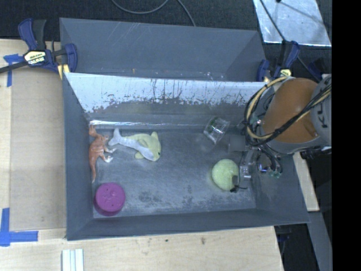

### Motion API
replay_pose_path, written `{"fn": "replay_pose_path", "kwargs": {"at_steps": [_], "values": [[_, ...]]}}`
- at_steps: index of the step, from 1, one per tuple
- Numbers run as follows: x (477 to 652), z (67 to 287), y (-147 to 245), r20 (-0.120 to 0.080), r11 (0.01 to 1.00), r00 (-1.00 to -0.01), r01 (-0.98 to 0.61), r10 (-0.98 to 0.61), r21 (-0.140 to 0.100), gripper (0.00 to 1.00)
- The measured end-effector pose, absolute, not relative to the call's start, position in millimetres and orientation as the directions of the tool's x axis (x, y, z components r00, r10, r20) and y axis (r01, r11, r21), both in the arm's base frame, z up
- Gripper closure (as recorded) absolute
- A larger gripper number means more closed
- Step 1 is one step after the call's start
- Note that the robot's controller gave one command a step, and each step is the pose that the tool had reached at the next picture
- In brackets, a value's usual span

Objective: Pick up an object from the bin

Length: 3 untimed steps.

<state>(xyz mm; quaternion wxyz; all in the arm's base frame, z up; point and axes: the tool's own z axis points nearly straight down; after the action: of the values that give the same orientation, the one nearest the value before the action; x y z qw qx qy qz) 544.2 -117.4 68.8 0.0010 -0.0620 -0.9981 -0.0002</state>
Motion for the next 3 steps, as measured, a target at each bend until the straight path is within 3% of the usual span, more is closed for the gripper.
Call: {"fn": "replay_pose_path", "kwargs": {"at_steps": [1, 3], "values": [[552.9, 73.0, -111.7, -0.005, 0.983, -0.983, 0.184, 0.184, -0.001, 1.0], [551.6, 78.3, -111.5, -0.002, 0.983, -0.983, 0.185, 0.185, -0.001, 1.0]]}}
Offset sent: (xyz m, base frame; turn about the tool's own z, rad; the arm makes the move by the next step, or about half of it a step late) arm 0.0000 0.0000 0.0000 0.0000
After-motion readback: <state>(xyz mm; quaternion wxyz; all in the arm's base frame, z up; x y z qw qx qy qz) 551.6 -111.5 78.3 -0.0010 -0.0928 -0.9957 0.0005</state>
